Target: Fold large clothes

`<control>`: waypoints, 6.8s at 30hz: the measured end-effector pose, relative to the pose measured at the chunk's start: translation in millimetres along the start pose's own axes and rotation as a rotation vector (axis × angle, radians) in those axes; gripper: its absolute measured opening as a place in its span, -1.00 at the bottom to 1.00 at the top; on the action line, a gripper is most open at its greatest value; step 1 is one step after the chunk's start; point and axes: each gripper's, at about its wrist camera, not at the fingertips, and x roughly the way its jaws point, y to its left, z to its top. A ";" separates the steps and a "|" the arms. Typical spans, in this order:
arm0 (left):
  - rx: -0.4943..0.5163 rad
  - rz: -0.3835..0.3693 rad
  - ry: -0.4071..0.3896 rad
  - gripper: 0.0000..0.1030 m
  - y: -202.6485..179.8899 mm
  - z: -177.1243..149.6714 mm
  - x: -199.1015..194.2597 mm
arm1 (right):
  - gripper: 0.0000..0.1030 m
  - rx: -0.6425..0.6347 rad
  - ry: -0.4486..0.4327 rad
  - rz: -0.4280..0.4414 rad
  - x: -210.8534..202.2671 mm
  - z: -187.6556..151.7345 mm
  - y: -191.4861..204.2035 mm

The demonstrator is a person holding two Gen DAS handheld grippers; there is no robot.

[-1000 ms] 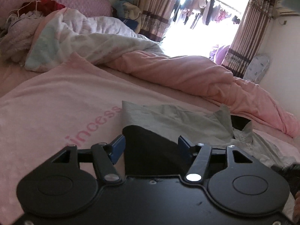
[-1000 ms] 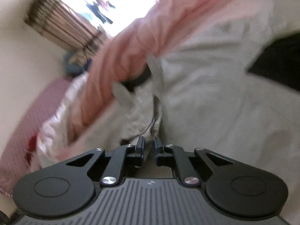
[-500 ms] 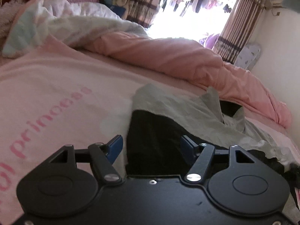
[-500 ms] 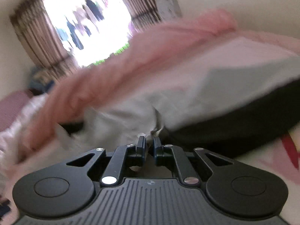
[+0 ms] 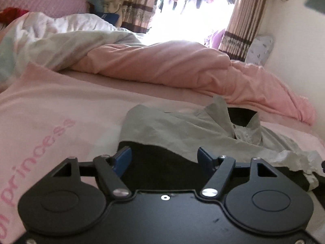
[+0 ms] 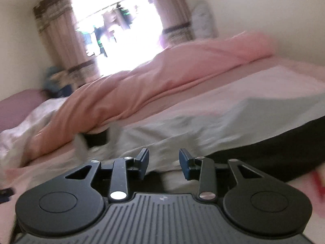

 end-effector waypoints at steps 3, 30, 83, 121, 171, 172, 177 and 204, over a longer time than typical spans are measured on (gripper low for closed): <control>0.005 0.002 0.043 0.38 -4.5 -3.6 19.9 | -0.20 -0.003 0.067 -0.045 26.0 -10.4 0.5; 0.033 0.046 0.085 0.58 -2.8 -31.1 37.8 | 0.05 0.658 -0.197 -0.374 -120.8 1.4 -309.9; -0.056 -0.146 0.084 0.58 -24.0 -34.4 -6.5 | 0.20 -0.220 0.041 0.086 -50.8 -19.1 47.7; -0.083 0.099 -0.091 0.48 -18.8 -26.5 -55.9 | 0.21 -0.037 -0.017 0.025 -63.7 -15.3 -26.1; 0.179 -0.123 0.056 0.61 -57.0 -41.1 -17.4 | -0.08 -0.161 0.024 -0.118 0.3 -7.1 -29.4; 0.185 -0.127 0.068 0.62 -58.1 -45.9 -18.5 | -0.07 -0.167 0.043 -0.120 1.1 -10.0 -30.3; 0.196 -0.094 0.152 0.62 -53.1 -70.5 2.7 | -0.07 -0.209 0.080 -0.125 11.2 -29.4 -36.9; 0.093 -0.034 0.249 0.81 62.6 -160.2 -229.3 | 0.33 0.001 0.211 0.082 -245.0 -116.8 -145.4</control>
